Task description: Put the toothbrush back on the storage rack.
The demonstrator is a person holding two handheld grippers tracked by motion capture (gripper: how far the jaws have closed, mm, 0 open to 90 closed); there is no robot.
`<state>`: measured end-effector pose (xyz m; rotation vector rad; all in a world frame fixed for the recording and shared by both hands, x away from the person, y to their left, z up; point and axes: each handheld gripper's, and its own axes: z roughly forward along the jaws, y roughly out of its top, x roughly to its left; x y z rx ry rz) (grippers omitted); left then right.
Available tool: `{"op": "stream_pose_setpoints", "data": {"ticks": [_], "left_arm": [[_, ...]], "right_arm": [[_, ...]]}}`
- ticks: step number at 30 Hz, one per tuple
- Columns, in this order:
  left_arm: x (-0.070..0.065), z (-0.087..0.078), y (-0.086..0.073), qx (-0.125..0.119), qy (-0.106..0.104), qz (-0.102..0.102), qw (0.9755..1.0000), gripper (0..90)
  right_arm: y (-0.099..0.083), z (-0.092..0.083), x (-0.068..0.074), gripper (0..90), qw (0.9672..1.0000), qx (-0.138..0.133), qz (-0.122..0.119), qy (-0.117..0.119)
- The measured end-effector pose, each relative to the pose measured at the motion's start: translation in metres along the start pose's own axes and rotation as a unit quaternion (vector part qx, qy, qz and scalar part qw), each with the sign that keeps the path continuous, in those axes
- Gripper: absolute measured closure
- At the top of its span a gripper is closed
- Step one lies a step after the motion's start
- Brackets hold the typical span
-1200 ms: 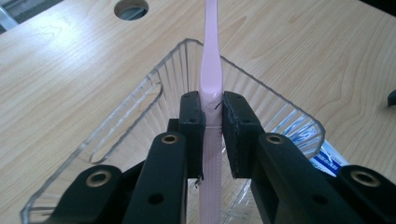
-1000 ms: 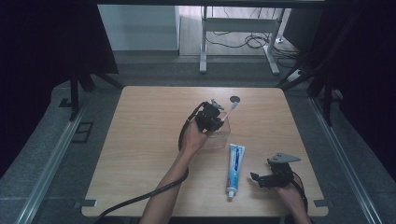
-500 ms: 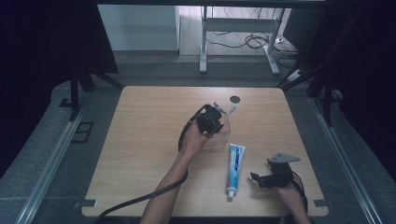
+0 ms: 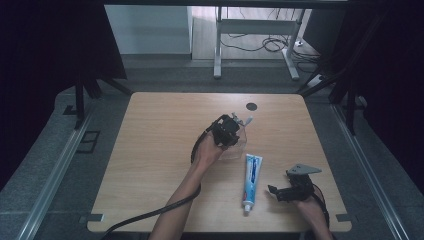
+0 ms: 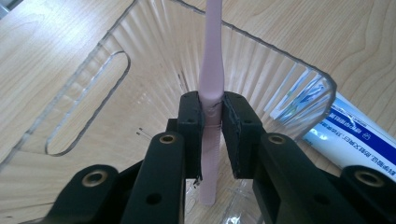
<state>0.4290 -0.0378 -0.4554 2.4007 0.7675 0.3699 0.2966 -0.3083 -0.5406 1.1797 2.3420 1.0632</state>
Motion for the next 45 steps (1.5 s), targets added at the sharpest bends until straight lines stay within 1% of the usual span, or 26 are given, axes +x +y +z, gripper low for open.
{"op": "stream_pose_setpoints", "data": {"ticks": [2,8,13,20,21,26,28,29,30,31,32,35,37,38,39,42,43,45], "left_arm": [[0.001,0.0,0.0,-0.001,0.0,-0.001,1.0,76.9],[0.0,-0.002,0.001,-0.008,0.0,-0.003,1.0,68.9],[0.001,-0.006,0.002,-0.016,-0.007,-0.017,0.9997,62.6],[0.003,-0.013,0.005,-0.032,-0.021,-0.027,0.9989,55.5],[0.003,-0.014,0.005,-0.032,-0.02,-0.024,0.999,54.3],[0.004,-0.02,0.005,-0.044,-0.024,-0.034,0.9981,49.5],[0.006,-0.023,0.005,-0.045,-0.025,-0.035,0.998,46.8],[0.006,-0.024,0.005,-0.05,-0.026,-0.04,0.9976,45.3],[0.007,-0.026,0.005,-0.047,-0.026,-0.035,0.9979,43.6],[0.007,-0.027,0.005,-0.054,-0.027,-0.039,0.9974,42.2],[0.008,-0.029,0.005,-0.054,-0.027,-0.036,0.9975,41.0],[0.008,-0.033,0.003,-0.058,-0.03,-0.036,0.9972,38.6],[0.009,-0.036,0.002,-0.062,-0.034,-0.04,0.9967,37.0],[0.01,-0.037,0.001,-0.061,-0.035,-0.037,0.9969,36.4],[0.01,-0.038,0.0,-0.065,-0.037,-0.042,0.9963,35.3],[0.012,-0.042,-0.003,-0.071,-0.04,-0.044,0.9957,32.7],[0.012,-0.043,-0.005,-0.074,-0.041,-0.049,0.9952,31.7],[0.014,-0.045,-0.007,-0.076,-0.042,-0.051,0.9949,29.7]], "right_arm": [[0.0,0.0,0.0,2.6,1.0,0.0,0.0,0.0],[0.0,0.0,0.0,2.6,1.0,-0.001,-0.001,0.0],[0.0,0.0,0.0,2.7,1.0,-0.003,-0.001,-0.001],[0.0,-0.001,0.0,2.6,1.0,-0.004,-0.001,-0.001],[0.0,-0.001,0.0,2.7,1.0,-0.005,-0.001,-0.001],[0.0,-0.001,0.0,2.7,1.0,-0.004,-0.002,-0.002],[0.0,-0.001,0.0,2.6,1.0,-0.004,-0.002,-0.002],[0.0,-0.001,0.0,2.6,1.0,-0.004,-0.002,-0.002],[0.0,-0.001,0.0,2.7,1.0,-0.004,-0.002,-0.002],[0.0,0.0,0.0,2.7,1.0,-0.004,-0.002,-0.002],[0.0,0.0,0.0,2.7,1.0,-0.003,-0.003,-0.002],[0.0,0.0,0.0,2.7,1.0,-0.003,-0.003,-0.002],[0.0,0.0,0.0,2.7,1.0,-0.004,-0.003,-0.002],[0.0,0.0,0.0,2.7,1.0,-0.004,-0.003,-0.002],[0.0,0.0,0.0,2.7,1.0,-0.004,-0.002,-0.002],[0.0,-0.001,0.0,2.7,1.0,-0.004,-0.002,-0.002],[0.0,0.0,0.0,2.7,1.0,-0.004,-0.002,-0.002],[0.0,0.0,0.0,2.7,1.0,-0.005,-0.002,-0.002]]}}
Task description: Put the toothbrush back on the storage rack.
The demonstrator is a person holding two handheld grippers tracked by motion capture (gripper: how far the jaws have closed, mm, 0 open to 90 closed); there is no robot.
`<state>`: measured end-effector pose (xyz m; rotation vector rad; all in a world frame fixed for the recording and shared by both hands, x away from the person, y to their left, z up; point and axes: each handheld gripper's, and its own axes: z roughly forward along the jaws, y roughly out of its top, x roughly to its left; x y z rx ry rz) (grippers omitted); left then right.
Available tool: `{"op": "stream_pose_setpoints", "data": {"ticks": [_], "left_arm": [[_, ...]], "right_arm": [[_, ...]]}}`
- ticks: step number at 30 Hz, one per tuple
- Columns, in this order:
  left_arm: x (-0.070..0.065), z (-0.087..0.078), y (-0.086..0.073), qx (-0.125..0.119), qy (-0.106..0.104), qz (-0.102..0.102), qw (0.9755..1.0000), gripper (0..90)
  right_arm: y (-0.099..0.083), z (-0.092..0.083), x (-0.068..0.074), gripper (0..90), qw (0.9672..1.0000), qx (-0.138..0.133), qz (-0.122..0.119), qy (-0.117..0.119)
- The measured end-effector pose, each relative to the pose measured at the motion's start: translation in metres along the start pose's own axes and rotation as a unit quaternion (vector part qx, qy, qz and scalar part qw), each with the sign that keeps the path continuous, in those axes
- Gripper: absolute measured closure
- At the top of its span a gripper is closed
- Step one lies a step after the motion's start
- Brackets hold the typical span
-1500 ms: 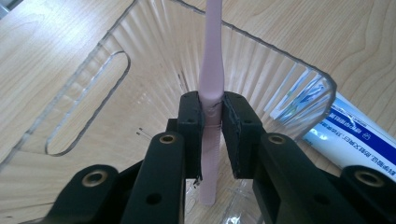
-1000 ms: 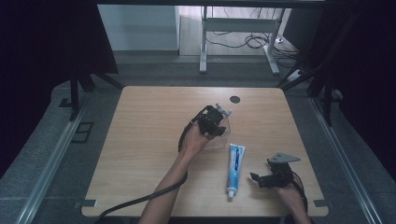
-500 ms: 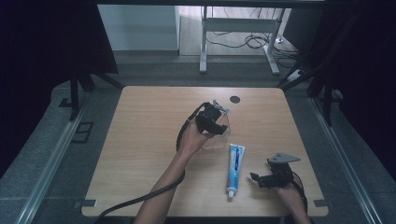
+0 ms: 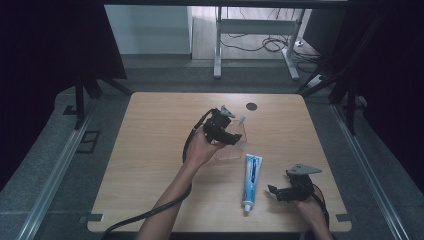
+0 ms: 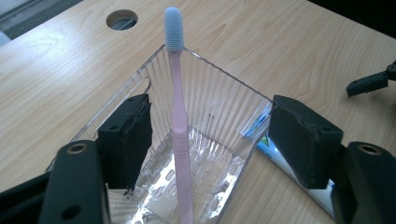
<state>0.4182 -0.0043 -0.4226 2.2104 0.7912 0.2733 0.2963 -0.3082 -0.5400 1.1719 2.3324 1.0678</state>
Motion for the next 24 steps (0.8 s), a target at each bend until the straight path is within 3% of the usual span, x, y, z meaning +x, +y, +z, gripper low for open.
{"op": "stream_pose_setpoints", "data": {"ticks": [17,24], "left_arm": [[0.011,-0.027,-0.016,-0.017,-0.011,-0.02,0.9996,14.5],[0.013,-0.038,-0.025,-0.015,-0.004,-0.012,0.9998,13.9]], "right_arm": [[0.0,-0.001,0.0,2.7,1.0,-0.002,0.0,-0.002],[0.001,0.0,0.001,2.7,1.0,-0.001,0.001,-0.001]]}}
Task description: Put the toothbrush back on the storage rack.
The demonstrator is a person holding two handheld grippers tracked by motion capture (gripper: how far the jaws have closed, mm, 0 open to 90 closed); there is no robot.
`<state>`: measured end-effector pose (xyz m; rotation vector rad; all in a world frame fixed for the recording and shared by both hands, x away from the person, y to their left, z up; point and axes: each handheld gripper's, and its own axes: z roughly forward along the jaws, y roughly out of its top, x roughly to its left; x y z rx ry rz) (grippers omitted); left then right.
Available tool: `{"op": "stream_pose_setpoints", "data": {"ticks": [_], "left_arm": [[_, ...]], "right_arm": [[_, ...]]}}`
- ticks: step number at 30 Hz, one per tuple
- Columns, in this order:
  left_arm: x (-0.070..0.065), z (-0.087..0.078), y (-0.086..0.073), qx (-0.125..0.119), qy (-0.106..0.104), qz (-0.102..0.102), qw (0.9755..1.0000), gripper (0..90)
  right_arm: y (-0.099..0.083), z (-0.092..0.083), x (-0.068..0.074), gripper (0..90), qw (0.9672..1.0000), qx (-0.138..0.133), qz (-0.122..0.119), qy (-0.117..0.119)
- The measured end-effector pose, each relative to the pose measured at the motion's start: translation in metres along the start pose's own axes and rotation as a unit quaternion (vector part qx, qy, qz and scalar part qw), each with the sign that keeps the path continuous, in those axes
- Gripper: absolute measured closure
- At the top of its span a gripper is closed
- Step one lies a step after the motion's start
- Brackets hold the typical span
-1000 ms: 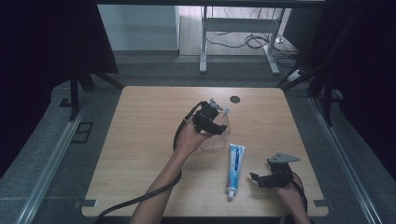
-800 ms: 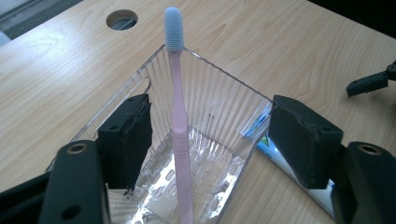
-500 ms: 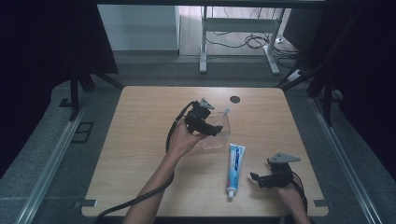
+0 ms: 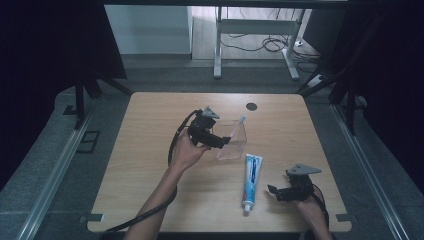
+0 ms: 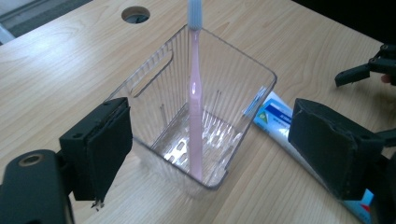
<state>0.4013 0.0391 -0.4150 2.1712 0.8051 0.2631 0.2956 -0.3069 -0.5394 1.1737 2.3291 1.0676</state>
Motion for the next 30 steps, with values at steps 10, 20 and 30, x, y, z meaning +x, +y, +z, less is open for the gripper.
{"op": "stream_pose_setpoints", "data": {"ticks": [10,20,30], "left_arm": [[0.004,-0.015,-0.015,-0.006,0.01,0.004,0.9999,13.7],[0.009,-0.03,-0.034,-0.023,0.018,-0.004,0.9996,12.8],[0.011,-0.041,-0.055,-0.035,0.009,-0.021,0.9991,12.8]], "right_arm": [[0.0,0.0,0.0,2.7,1.0,0.001,-0.001,-0.001],[0.0,0.0,0.001,2.7,1.0,0.0,-0.001,0.0],[0.0,0.001,0.001,2.7,1.0,-0.001,-0.003,-0.001]]}}
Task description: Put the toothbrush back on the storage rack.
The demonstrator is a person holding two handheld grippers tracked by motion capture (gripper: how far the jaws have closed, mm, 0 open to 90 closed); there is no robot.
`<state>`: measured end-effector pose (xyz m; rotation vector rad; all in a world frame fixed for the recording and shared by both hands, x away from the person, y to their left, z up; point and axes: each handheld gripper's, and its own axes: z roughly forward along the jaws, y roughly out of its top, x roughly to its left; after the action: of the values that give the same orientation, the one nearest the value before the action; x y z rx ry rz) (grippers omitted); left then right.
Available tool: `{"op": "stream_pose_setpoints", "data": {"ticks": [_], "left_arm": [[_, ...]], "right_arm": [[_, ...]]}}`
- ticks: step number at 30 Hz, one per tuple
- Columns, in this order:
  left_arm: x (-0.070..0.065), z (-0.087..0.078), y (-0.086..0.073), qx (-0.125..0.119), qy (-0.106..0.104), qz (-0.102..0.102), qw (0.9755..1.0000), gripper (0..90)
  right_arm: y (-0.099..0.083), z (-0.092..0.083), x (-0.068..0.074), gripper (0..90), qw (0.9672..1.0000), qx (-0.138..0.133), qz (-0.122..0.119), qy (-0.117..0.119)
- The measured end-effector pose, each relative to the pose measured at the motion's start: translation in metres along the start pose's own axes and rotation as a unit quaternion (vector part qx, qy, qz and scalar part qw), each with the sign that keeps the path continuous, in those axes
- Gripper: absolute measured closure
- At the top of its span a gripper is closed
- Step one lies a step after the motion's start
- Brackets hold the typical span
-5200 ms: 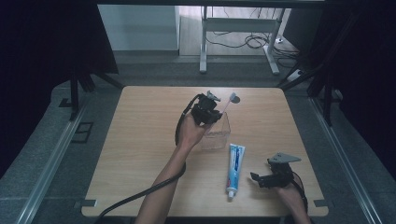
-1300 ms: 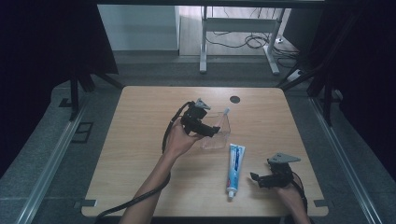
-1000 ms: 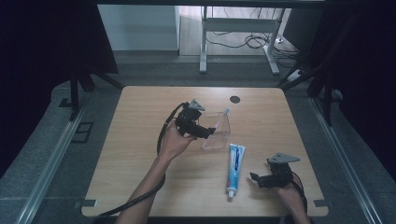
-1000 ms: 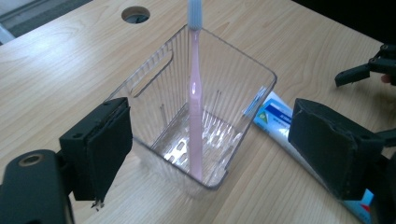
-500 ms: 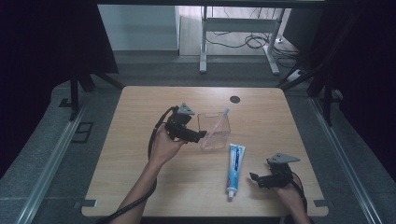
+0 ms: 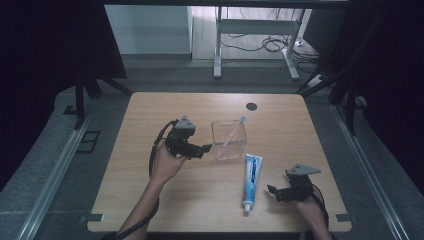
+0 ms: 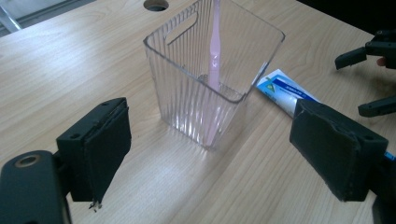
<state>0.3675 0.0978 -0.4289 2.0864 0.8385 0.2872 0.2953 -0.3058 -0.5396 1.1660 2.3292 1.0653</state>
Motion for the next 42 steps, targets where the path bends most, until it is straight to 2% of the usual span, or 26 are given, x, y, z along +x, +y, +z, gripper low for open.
{"op": "stream_pose_setpoints", "data": {"ticks": [2,6,14,20,24,30,37,42], "left_arm": [[0.001,-0.002,-0.004,-0.002,0.0,0.004,1.0,12.8],[0.001,-0.005,-0.014,0.001,-0.017,-0.003,0.9998,12.7],[-0.002,-0.012,-0.034,0.004,-0.014,-0.003,0.9999,12.6],[-0.005,-0.016,-0.048,0.009,-0.002,-0.003,1.0,12.6],[-0.005,-0.017,-0.06,0.01,-0.008,-0.011,0.9999,12.6],[-0.005,-0.02,-0.077,0.019,0.004,-0.01,0.9998,12.6],[-0.006,-0.02,-0.098,0.019,0.01,-0.021,0.9995,12.6],[-0.008,-0.017,-0.109,0.032,0.023,-0.012,0.9991,12.6]], "right_arm": [[0.0,0.0,0.0,2.7,1.0,-0.001,0.001,0.0],[0.0,0.0,0.0,2.8,1.0,-0.002,0.002,0.0],[0.0,0.0,0.001,2.9,1.0,-0.003,-0.001,0.0],[0.001,0.0,0.001,3.1,1.0,-0.002,0.0,0.0],[0.001,0.0,0.001,3.1,1.0,-0.003,-0.001,-0.001],[0.001,0.0,0.002,3.1,1.0,-0.001,-0.001,0.0],[0.001,0.001,0.004,3.2,1.0,0.001,-0.005,0.002],[0.001,0.001,0.005,3.3,1.0,0.002,-0.006,0.003]]}}
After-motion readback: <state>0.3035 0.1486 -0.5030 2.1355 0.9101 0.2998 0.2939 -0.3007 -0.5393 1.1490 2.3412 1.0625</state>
